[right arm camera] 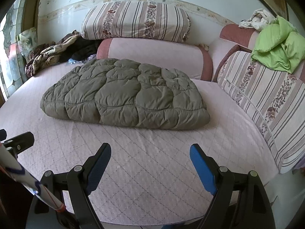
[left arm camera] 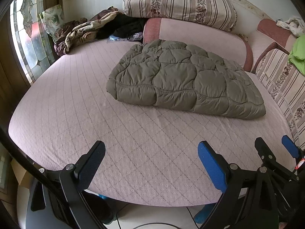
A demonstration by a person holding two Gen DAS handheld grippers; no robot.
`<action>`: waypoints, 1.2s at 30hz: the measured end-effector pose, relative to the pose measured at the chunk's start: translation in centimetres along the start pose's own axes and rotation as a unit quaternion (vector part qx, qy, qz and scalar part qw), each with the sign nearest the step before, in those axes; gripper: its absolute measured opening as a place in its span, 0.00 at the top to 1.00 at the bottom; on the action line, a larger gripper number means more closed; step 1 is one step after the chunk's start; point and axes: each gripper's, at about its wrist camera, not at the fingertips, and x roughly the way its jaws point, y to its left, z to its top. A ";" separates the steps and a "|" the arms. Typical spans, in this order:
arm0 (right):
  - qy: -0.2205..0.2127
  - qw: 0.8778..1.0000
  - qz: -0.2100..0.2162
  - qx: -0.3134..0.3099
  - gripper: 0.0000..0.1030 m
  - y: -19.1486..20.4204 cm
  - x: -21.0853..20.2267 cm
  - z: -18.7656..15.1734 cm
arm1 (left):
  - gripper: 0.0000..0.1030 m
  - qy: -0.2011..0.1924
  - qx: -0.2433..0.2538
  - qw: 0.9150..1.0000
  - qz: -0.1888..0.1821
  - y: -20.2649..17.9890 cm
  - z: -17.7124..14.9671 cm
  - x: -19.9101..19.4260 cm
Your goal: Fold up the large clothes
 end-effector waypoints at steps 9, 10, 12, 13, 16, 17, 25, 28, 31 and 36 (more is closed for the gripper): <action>0.023 1.000 -0.003 0.001 0.15 -0.4 1.1 -0.3 | 0.06 -0.017 0.007 1.000 0.000 -0.2 0.2 -0.7; 0.024 1.000 -0.003 0.002 0.15 -0.4 1.2 -0.3 | 0.06 -0.016 0.007 1.000 0.000 -0.2 0.1 -0.7; 0.027 1.000 -0.003 0.002 0.15 -0.4 1.3 -0.4 | 0.06 -0.013 0.006 1.000 -0.001 -0.2 0.2 -0.6; 0.028 1.000 -0.003 0.003 0.15 -0.4 1.3 -0.4 | 0.06 -0.013 0.006 1.000 -0.001 -0.2 0.2 -0.6; 0.029 1.000 -0.003 0.003 0.15 -0.4 1.4 -0.3 | 0.06 -0.013 0.007 1.000 -0.002 -0.3 0.2 -0.6; 0.029 1.000 -0.003 0.004 0.15 -0.5 1.4 -0.3 | 0.06 -0.013 0.006 1.000 -0.002 -0.3 0.2 -0.5; 0.035 0.999 0.000 0.007 0.15 -0.4 1.7 -0.4 | 0.06 -0.018 0.010 1.000 0.002 -0.3 0.1 -0.5; 0.034 0.999 -0.001 0.009 0.15 -0.3 1.7 -0.4 | 0.06 -0.017 0.011 1.000 0.002 -0.4 0.1 -0.4; 0.033 0.999 -0.001 0.010 0.15 -0.2 1.7 -0.4 | 0.06 -0.016 0.010 1.000 0.001 -0.4 0.1 -0.3; 0.034 0.999 0.001 0.011 0.15 -0.1 1.8 -0.4 | 0.06 -0.011 0.011 1.000 0.001 -0.2 0.0 0.0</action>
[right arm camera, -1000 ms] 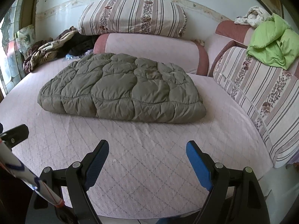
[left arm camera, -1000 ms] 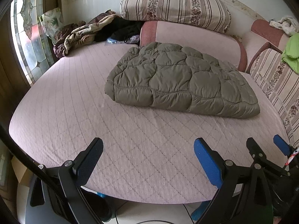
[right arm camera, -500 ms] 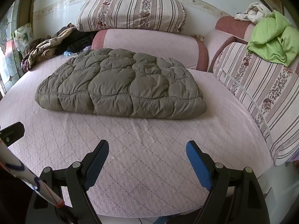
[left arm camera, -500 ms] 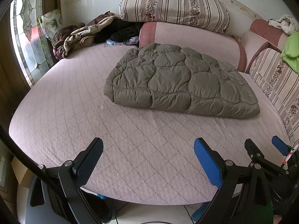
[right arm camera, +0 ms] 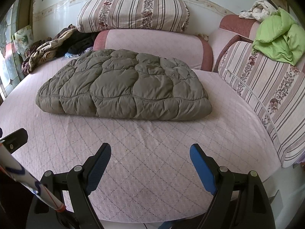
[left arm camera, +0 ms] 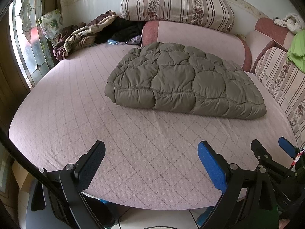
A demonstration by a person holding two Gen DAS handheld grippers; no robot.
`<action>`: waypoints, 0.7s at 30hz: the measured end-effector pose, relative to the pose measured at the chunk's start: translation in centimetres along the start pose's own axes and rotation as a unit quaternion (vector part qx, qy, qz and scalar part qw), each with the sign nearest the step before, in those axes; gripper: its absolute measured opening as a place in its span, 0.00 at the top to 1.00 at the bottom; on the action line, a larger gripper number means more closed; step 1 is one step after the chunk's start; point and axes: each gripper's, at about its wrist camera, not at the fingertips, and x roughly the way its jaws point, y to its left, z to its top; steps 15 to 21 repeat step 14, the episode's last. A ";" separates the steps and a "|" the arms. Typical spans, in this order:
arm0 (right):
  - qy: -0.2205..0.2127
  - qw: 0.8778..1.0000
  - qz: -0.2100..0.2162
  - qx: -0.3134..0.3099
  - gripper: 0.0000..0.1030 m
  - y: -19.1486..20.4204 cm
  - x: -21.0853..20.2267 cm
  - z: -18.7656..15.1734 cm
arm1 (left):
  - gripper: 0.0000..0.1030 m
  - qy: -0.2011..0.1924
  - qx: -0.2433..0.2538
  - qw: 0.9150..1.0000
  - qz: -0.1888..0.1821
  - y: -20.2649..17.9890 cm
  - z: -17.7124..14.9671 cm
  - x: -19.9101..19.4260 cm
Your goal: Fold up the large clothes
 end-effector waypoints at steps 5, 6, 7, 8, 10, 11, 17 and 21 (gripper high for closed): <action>0.002 1.000 0.002 -0.001 0.15 0.1 0.2 0.0 | 0.06 0.006 -0.001 1.000 -0.002 0.2 -0.1 0.5; 0.003 1.000 0.003 -0.001 0.15 0.2 0.2 0.0 | 0.06 0.007 -0.002 1.000 -0.002 0.1 -0.1 0.5; 0.003 1.000 0.003 -0.001 0.15 0.2 0.2 0.0 | 0.06 0.008 -0.003 1.000 -0.002 0.2 -0.1 0.6; 0.003 1.000 0.003 -0.001 0.15 0.2 0.2 0.0 | 0.06 0.008 -0.003 1.000 -0.001 0.2 -0.2 0.6; 0.006 1.000 0.005 -0.002 0.15 0.4 0.4 -0.1 | 0.06 0.008 -0.001 1.000 0.002 0.1 -0.2 0.6; 0.007 1.000 0.006 -0.002 0.15 0.4 0.4 -0.1 | 0.06 0.008 -0.001 1.000 0.002 0.1 -0.2 0.7; 0.011 1.000 0.011 -0.004 0.15 0.6 0.6 -0.2 | 0.06 0.011 -0.003 1.000 0.002 0.2 -0.2 0.9; 0.011 1.000 0.011 -0.004 0.15 0.6 0.6 -0.2 | 0.06 0.011 -0.003 1.000 0.002 0.2 -0.2 0.9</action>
